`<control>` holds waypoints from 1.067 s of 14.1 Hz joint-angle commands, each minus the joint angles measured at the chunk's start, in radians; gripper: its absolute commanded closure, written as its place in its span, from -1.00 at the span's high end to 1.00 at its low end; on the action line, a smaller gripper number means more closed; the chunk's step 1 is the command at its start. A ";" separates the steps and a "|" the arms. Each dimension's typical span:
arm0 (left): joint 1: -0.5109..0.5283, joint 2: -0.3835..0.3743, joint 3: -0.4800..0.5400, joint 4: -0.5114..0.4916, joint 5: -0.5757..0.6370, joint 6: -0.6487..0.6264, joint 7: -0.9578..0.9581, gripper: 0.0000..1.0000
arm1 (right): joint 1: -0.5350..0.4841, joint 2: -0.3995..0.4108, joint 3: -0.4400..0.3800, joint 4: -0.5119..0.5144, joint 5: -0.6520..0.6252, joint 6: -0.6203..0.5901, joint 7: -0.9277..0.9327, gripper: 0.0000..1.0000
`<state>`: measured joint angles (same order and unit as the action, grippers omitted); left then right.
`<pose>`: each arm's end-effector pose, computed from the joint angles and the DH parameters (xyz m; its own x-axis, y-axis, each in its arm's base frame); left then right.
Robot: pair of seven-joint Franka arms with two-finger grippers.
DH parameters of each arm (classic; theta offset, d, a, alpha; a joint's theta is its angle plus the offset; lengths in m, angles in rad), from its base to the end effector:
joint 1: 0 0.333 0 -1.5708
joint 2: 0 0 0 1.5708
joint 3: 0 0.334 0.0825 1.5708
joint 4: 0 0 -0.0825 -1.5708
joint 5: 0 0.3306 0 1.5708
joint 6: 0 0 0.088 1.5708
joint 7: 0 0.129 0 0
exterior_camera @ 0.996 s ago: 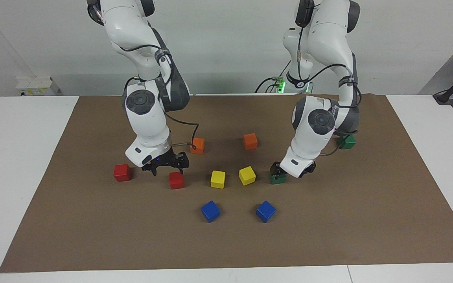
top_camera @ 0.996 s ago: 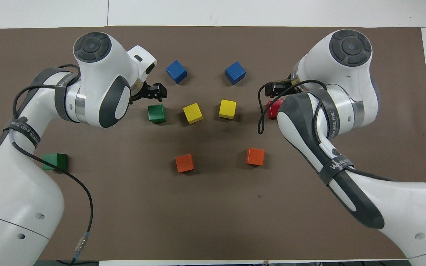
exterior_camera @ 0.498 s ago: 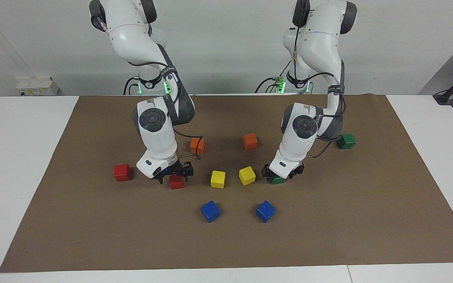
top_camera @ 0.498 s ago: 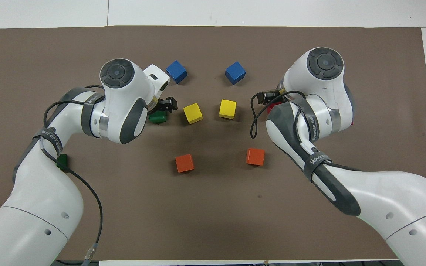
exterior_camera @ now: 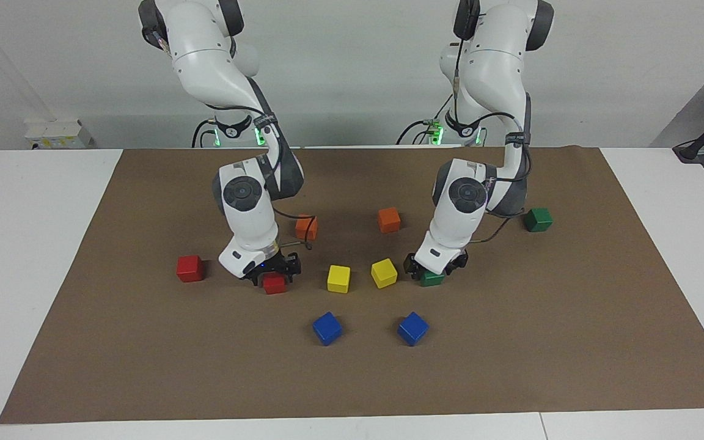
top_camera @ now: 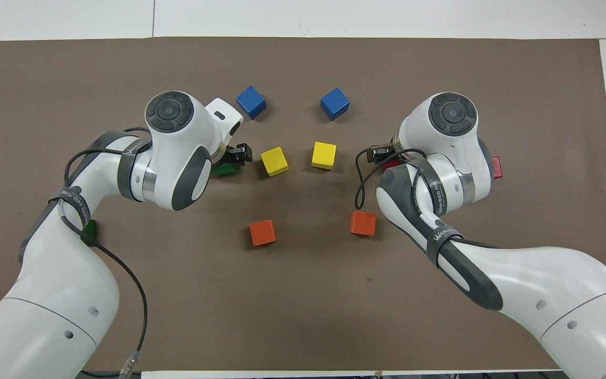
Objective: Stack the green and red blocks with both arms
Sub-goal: 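Grasp and lift the green cube with the left gripper while the right lifts red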
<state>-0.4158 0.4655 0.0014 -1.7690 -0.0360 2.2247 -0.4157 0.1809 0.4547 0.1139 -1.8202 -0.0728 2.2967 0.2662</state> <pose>0.5683 -0.2520 0.3259 0.9995 0.0230 -0.0204 0.0234 -0.9995 0.0213 0.5931 0.1705 0.3202 0.9976 0.0641 0.0260 0.0641 -0.9979 -0.0012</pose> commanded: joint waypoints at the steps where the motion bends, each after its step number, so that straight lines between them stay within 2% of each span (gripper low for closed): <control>1: -0.014 -0.045 0.012 -0.056 0.016 0.010 -0.020 0.08 | -0.003 -0.057 0.003 -0.022 -0.016 -0.052 -0.001 -1.00; 3: -0.014 -0.050 0.012 -0.055 0.016 -0.008 -0.020 -0.80 | -0.006 -0.086 0.001 0.089 -0.016 -0.225 -0.002 -1.00; 4: -0.014 -0.050 0.012 -0.053 0.016 -0.017 -0.020 -1.00 | -0.012 -0.097 0.001 0.154 -0.015 -0.321 -0.005 -1.00; 5: -0.014 -0.050 0.012 -0.052 0.016 -0.020 -0.020 -1.00 | -0.018 -0.117 0.000 0.197 -0.013 -0.392 -0.007 -1.00; 7: -0.011 -0.050 0.012 -0.044 0.016 -0.036 -0.020 -1.00 | -0.067 -0.178 -0.005 0.194 -0.012 -0.430 -0.077 -1.00; 10: 0.018 -0.060 0.015 0.023 0.008 -0.112 -0.017 -1.00 | -0.231 -0.223 -0.003 0.157 0.002 -0.465 -0.334 -1.00; 11: 0.050 -0.094 0.015 0.031 0.008 -0.155 -0.008 -1.00 | -0.289 -0.226 -0.003 0.150 0.004 -0.459 -0.410 -1.00; 13: 0.110 -0.206 0.014 0.011 0.008 -0.250 0.043 -1.00 | -0.343 -0.249 -0.003 0.081 0.005 -0.386 -0.470 -1.00; 15: 0.184 -0.292 0.014 0.008 0.008 -0.371 0.168 -1.00 | -0.379 -0.286 -0.003 -0.072 0.007 -0.208 -0.481 -1.00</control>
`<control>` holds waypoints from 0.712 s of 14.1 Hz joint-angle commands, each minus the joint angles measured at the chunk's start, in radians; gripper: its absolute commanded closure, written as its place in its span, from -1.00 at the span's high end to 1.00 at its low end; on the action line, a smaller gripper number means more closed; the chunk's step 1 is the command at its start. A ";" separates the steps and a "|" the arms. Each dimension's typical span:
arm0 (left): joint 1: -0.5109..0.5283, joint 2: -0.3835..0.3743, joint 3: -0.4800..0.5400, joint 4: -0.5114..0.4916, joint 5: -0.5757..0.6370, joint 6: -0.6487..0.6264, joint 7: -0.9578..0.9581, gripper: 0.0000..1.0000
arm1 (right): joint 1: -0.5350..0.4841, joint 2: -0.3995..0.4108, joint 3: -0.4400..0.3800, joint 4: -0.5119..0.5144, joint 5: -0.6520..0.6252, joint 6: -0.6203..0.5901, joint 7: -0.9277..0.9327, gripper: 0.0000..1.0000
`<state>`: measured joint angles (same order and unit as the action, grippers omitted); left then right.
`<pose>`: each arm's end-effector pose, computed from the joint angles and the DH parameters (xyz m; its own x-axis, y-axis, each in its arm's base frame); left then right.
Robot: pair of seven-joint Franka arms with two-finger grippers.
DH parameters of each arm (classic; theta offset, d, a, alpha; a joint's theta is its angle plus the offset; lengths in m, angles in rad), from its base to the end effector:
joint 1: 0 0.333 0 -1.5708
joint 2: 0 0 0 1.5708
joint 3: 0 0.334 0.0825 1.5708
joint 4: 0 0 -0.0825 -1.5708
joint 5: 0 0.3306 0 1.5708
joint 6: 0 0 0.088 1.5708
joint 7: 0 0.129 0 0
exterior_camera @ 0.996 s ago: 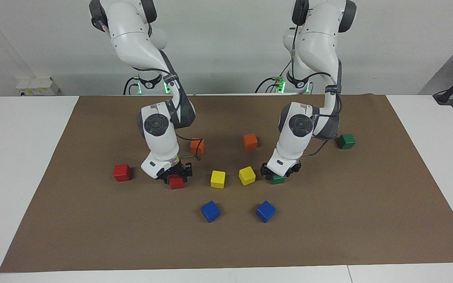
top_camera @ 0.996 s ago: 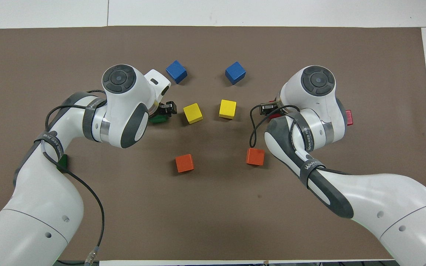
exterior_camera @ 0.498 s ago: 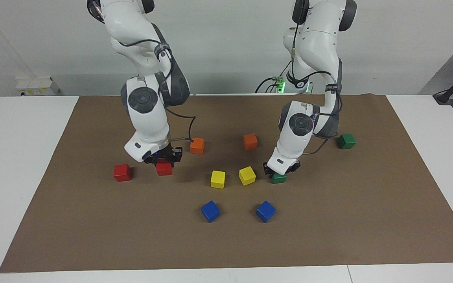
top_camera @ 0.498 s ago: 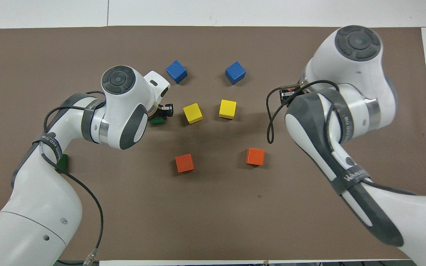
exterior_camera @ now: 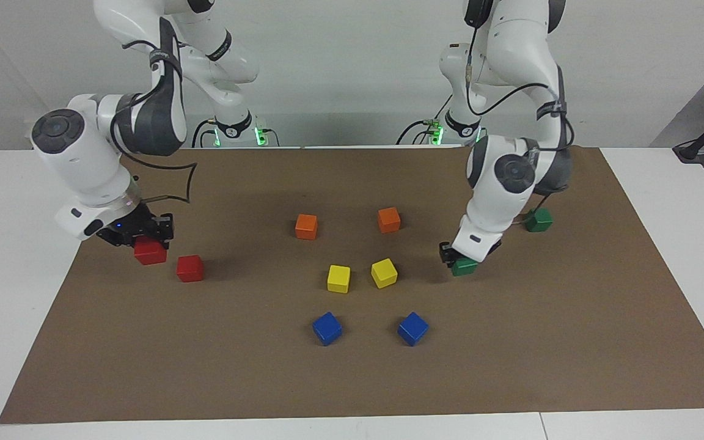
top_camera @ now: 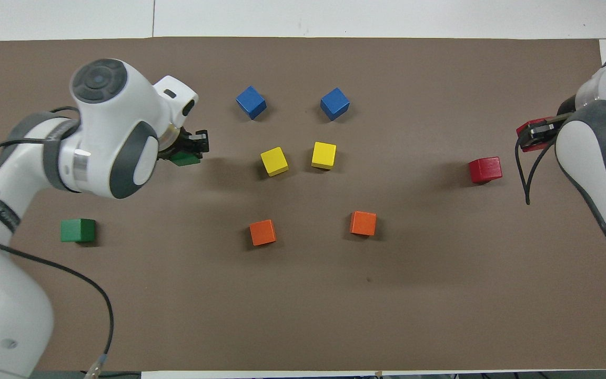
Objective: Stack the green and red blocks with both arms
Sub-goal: 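Set the green cube on the placed green while the right sets red on red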
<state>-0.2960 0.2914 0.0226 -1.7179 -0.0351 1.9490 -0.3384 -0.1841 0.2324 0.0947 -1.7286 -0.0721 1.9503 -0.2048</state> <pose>0.5664 -0.1632 0.4295 0.9948 0.0778 -0.0653 0.0782 -0.9969 0.0038 0.5776 -0.0623 0.4603 0.9901 0.1391 -0.0189 0.1398 -0.9893 0.0419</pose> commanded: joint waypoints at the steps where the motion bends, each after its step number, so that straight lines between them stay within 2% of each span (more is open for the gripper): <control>1: 0.096 -0.151 -0.006 -0.054 0.008 -0.135 0.140 -1.00 | -0.014 -0.065 0.017 -0.204 0.006 0.194 -0.007 -1.00; 3: 0.162 -0.216 -0.006 -0.090 0.008 -0.205 0.246 -1.00 | 0.005 -0.067 0.017 -0.215 0.008 0.203 0.024 -1.00; 4: 0.199 -0.254 -0.006 -0.138 0.008 -0.200 0.295 -1.00 | 0.015 -0.067 0.017 -0.218 0.008 0.205 0.031 -1.00; 7: 0.320 -0.380 -0.006 -0.323 0.009 -0.089 0.461 -1.00 | 0.040 -0.082 0.017 -0.259 0.006 0.225 0.007 -1.00; 10: 0.403 -0.434 -0.006 -0.468 0.009 0.054 0.554 -1.00 | 0.045 -0.084 0.017 -0.295 0.006 0.272 -0.027 -1.00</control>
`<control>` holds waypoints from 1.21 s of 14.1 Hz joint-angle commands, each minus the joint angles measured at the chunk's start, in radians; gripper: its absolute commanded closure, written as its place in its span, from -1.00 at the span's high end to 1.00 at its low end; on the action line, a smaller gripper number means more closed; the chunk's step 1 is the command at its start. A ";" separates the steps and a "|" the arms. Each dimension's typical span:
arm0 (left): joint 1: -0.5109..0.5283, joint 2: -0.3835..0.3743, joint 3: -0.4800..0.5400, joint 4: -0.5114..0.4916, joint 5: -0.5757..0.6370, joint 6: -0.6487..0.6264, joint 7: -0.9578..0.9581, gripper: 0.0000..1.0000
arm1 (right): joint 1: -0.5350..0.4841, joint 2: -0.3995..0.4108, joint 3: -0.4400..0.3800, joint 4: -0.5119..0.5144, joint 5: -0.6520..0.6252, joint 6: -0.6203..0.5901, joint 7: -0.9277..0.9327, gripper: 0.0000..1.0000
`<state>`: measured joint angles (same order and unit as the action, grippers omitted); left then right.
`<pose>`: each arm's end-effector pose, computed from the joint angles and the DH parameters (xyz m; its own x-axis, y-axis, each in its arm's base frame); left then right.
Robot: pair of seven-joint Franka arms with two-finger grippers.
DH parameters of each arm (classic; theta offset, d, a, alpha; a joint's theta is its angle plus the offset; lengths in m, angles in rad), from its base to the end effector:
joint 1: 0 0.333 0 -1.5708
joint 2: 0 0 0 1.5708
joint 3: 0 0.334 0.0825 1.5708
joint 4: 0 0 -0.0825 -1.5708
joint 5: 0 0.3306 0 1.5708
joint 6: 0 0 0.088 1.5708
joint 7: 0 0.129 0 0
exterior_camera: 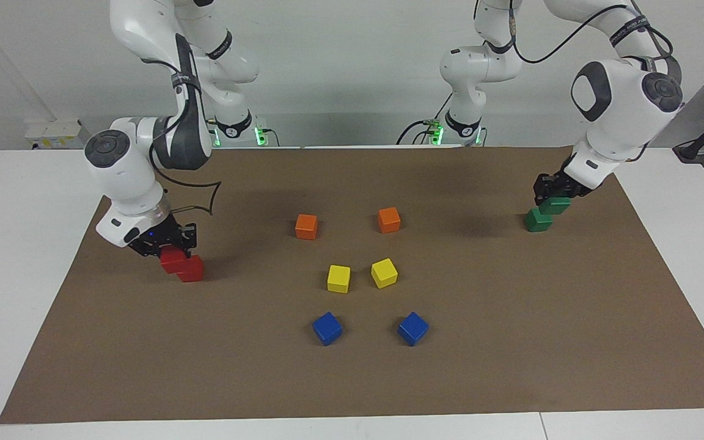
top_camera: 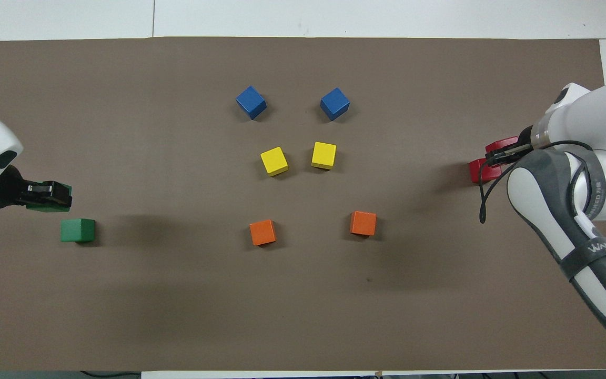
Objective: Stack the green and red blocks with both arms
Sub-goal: 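Set the green cube on the placed green while the right sets red on red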
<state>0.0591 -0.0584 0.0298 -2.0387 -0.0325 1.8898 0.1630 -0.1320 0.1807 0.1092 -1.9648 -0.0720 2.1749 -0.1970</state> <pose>0.4734 0.0393 0.4789 0.9944 -0.0643 -0.0843 -0.0606 -0.9971 0.0458 0.5550 -0.0192 0.4105 0.9773 0.2110 0.0214 0.2098 -0.9767 0.0460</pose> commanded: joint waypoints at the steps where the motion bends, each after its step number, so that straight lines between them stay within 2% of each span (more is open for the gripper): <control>1: 0.065 -0.089 -0.013 -0.178 0.006 0.147 0.055 -1.00 | -0.015 -0.027 0.003 -0.068 0.006 0.066 -0.057 -1.00; 10: 0.087 -0.070 -0.011 -0.376 0.006 0.437 0.058 -1.00 | -0.020 -0.026 0.003 -0.124 0.006 0.134 -0.053 -1.00; 17: 0.097 -0.081 -0.011 -0.417 0.006 0.468 0.056 -1.00 | -0.029 -0.032 0.003 -0.147 0.008 0.137 -0.003 -1.00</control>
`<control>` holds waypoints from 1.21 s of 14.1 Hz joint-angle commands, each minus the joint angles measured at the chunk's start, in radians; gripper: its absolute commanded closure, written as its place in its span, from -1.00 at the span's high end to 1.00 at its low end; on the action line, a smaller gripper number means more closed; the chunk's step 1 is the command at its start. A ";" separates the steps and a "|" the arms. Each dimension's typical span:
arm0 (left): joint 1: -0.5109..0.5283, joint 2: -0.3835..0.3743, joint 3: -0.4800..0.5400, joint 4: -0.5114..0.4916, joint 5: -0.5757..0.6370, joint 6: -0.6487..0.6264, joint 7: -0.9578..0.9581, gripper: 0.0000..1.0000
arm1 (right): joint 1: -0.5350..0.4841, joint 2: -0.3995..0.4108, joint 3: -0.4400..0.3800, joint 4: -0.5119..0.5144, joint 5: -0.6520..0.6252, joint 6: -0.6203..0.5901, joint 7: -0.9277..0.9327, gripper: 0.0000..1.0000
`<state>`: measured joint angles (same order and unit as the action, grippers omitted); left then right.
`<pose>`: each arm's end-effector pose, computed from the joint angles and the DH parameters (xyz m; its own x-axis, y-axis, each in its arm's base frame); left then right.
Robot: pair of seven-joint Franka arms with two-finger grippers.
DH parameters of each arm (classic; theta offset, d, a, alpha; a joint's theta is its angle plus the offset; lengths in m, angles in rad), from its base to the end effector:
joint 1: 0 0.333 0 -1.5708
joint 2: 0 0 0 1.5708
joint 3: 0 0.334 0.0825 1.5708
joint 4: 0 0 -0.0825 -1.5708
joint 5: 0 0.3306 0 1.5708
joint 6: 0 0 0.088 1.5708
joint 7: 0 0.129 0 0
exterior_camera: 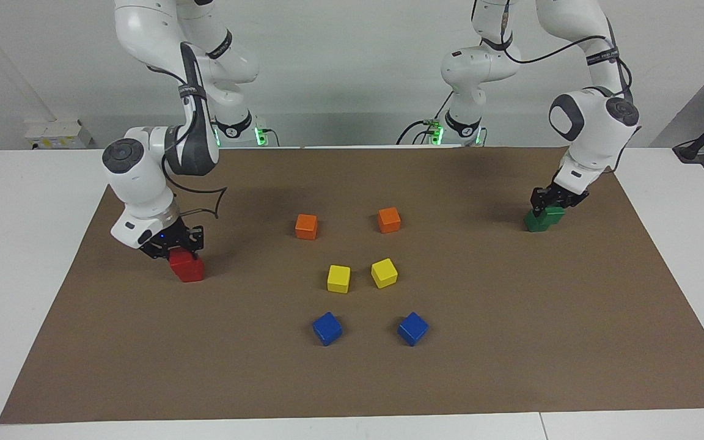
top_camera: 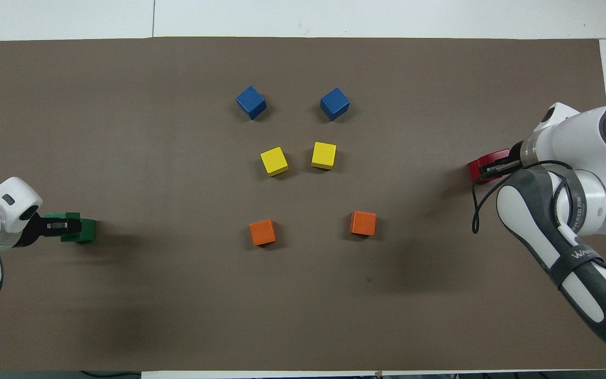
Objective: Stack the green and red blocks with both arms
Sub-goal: 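Set the green cube on the placed green while the right sets red on red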
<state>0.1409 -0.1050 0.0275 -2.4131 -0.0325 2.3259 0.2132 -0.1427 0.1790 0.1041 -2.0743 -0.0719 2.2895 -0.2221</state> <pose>0.4315 0.0723 0.3852 0.9995 -0.0226 0.0227 -0.0231 -0.9995 0.0226 0.5413 -0.0254 0.3773 0.9736 0.2264 0.0276 0.2251 -0.9733 0.0445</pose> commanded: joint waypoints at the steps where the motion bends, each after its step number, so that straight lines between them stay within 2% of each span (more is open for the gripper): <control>1: 0.016 -0.036 -0.009 -0.049 0.006 0.041 0.006 -1.00 | -0.018 -0.030 0.008 -0.038 0.007 0.022 0.026 -1.00; 9: 0.039 -0.032 -0.006 -0.047 0.006 0.049 0.109 -0.96 | -0.006 -0.030 0.008 -0.038 0.007 0.025 0.079 -1.00; 10: 0.039 -0.032 -0.006 -0.047 0.006 0.049 0.109 -0.55 | -0.005 -0.030 0.008 -0.038 0.006 0.025 0.079 -1.00; 11: 0.039 -0.032 -0.006 -0.047 0.006 0.047 0.109 -0.01 | -0.005 -0.030 0.008 -0.038 0.006 0.025 0.079 -1.00; 12: 0.039 -0.032 -0.006 -0.047 0.006 0.047 0.107 0.20 | -0.003 -0.030 0.008 -0.038 0.007 0.025 0.079 -1.00; 16: 0.037 -0.030 -0.008 -0.046 0.006 0.049 0.106 0.21 | -0.003 -0.030 0.008 -0.040 0.006 0.025 0.079 -1.00; 17: 0.037 -0.030 -0.008 -0.046 0.006 0.049 0.106 0.29 | -0.003 -0.030 0.008 -0.040 0.006 0.025 0.079 -1.00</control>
<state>0.1664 -0.1099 0.0268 -2.4275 -0.0325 2.3478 0.3040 -0.1451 0.1784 0.1078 -2.0804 -0.0718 2.2945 -0.1591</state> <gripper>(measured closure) 0.392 0.458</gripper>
